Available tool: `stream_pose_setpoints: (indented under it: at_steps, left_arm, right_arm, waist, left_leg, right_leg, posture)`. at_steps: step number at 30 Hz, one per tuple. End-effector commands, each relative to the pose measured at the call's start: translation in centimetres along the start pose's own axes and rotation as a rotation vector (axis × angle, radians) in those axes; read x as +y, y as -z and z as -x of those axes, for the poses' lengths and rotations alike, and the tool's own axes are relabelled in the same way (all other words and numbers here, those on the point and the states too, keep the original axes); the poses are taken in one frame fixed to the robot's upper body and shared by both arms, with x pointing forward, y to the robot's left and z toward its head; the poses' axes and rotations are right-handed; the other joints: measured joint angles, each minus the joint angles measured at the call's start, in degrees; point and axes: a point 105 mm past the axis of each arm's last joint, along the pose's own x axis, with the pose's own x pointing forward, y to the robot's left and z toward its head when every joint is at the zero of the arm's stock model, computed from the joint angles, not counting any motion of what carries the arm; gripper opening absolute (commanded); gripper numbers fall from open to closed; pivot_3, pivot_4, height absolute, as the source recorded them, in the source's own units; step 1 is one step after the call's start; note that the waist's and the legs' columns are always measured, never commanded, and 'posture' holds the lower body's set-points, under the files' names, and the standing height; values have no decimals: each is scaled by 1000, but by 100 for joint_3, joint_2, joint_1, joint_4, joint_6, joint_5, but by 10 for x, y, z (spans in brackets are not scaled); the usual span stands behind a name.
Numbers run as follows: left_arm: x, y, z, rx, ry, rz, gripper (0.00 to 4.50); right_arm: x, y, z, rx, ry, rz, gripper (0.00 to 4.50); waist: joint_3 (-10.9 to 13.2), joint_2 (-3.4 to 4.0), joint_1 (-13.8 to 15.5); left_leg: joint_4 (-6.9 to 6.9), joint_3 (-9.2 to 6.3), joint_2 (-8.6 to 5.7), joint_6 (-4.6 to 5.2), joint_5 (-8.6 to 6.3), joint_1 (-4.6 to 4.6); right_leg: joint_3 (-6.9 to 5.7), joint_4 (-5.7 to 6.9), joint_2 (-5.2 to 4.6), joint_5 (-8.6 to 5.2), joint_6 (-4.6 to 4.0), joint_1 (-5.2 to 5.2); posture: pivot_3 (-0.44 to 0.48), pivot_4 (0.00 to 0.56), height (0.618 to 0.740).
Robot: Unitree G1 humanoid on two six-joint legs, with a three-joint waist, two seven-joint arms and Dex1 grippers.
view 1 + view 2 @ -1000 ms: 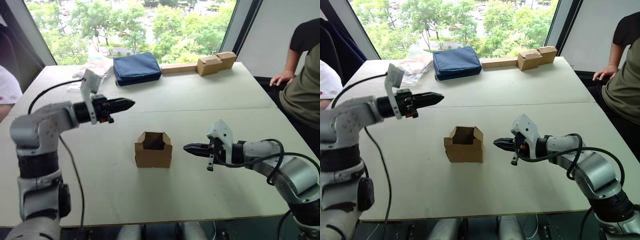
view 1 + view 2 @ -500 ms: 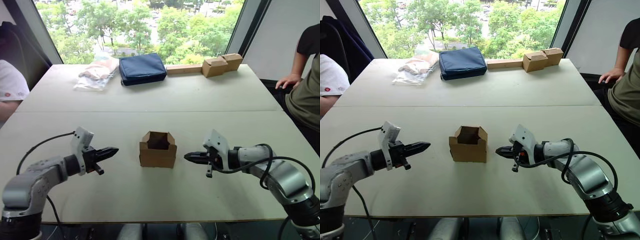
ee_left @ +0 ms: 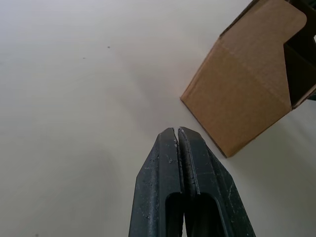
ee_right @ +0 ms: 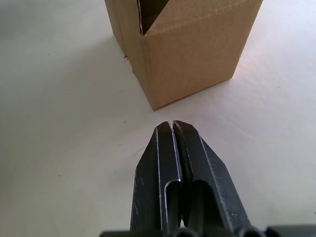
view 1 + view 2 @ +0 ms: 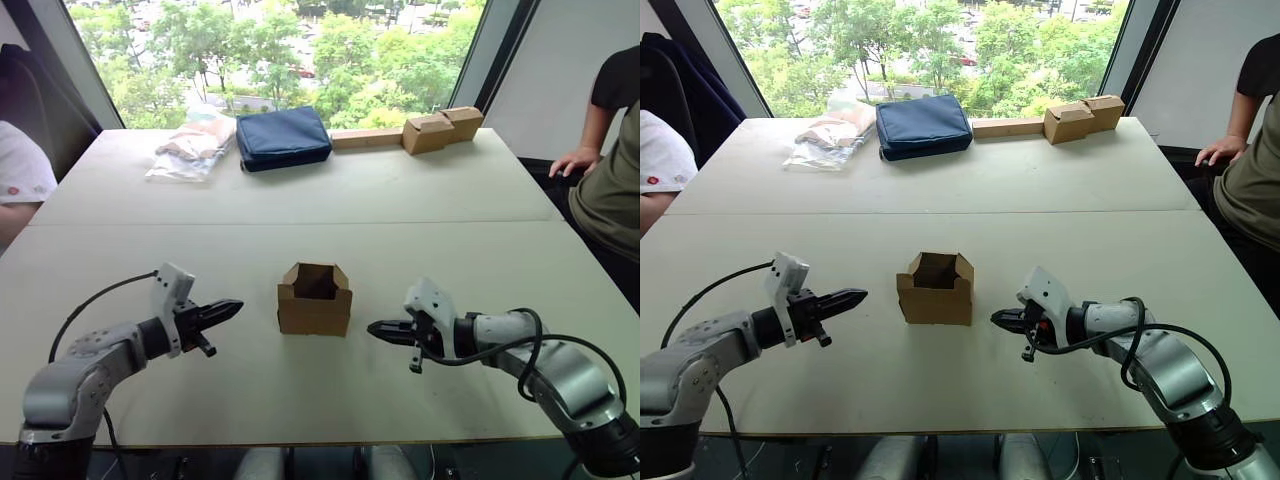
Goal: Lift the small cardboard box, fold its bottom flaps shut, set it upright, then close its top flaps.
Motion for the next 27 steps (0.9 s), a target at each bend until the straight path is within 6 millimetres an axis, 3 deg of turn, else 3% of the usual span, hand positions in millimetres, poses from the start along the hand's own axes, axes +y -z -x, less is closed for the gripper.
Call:
stream_pose_setpoints:
  at_steps: [1,11,27]
  left_arm:
    - [7,3,-5,0,-23,-9,57]
    - [-20,17,-29,48,94,-59,57]
    - [-38,25,-34,70,136,-80,57]
  right_arm:
    - [-4,-7,-4,-26,30,35,0]
    - [-10,-4,-22,-14,65,91,0]
    - [-16,-5,-29,-16,61,134,0]
  waist:
    - [-1,1,0]
    - [-1,2,0]
    - [-1,3,-4]
  left_leg:
    - [0,0,0,0,0,0]
    - [-1,1,-1,0,0,0]
    - [-1,0,0,0,0,0]
  right_leg:
    - [0,0,0,0,0,0]
    - [-2,0,0,0,0,0]
    - [-2,0,1,0,0,-2]
  posture:
    - [0,150,740]
    - [0,150,740]
    - [0,150,740]
